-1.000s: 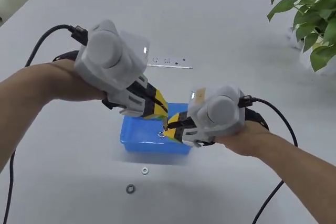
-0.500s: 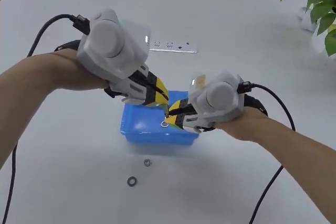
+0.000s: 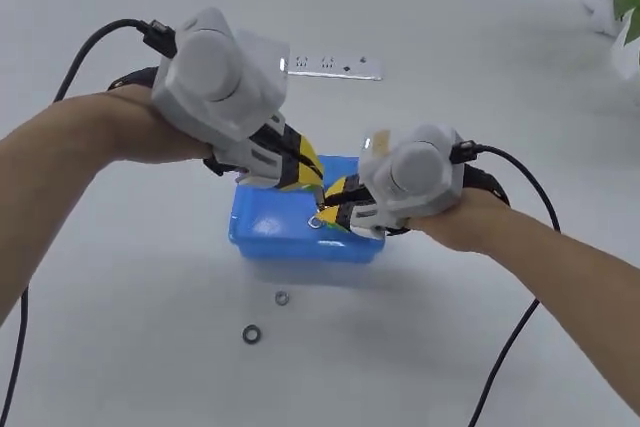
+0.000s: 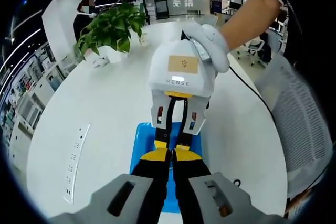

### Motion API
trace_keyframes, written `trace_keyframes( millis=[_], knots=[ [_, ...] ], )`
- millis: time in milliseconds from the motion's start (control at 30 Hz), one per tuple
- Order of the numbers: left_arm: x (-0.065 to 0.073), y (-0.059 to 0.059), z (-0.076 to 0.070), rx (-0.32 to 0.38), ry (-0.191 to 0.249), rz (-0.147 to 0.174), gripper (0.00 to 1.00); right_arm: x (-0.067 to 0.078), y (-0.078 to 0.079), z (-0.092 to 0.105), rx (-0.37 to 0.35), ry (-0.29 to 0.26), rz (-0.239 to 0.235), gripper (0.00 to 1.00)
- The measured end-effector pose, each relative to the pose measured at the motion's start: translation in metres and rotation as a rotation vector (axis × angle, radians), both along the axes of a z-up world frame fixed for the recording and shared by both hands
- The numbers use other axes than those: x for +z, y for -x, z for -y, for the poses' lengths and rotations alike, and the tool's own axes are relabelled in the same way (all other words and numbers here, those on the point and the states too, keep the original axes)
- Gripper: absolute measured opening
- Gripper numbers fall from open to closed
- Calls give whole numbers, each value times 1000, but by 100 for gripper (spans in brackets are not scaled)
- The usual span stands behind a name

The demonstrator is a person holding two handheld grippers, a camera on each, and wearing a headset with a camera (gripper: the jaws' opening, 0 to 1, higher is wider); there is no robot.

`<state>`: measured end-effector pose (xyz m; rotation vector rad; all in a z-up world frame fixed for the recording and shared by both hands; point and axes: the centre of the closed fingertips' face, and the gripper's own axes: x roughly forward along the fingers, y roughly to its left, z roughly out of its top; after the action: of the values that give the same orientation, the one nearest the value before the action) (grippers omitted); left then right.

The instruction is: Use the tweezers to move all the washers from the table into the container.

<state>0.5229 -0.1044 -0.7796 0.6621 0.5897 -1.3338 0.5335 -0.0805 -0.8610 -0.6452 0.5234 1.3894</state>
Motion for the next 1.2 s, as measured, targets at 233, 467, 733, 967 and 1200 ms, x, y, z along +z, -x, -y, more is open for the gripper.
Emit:
trace_keyframes(
  millis=[233,467,733,967,1200],
  knots=[
    [-4,-1,-1,6,0,-6,6,-4,0,-1,11,11,-1,10],
    [-6,0,-2,8,-2,-6,6,-6,1,-1,21,19,4,10],
    [-5,1,-2,4,-5,-5,6,-5,2,-1,28,23,7,11],
    [1,3,0,4,-2,2,6,1,3,1,26,20,21,11],
    [10,6,1,1,-2,13,6,11,5,1,25,16,33,11]
  ],
)
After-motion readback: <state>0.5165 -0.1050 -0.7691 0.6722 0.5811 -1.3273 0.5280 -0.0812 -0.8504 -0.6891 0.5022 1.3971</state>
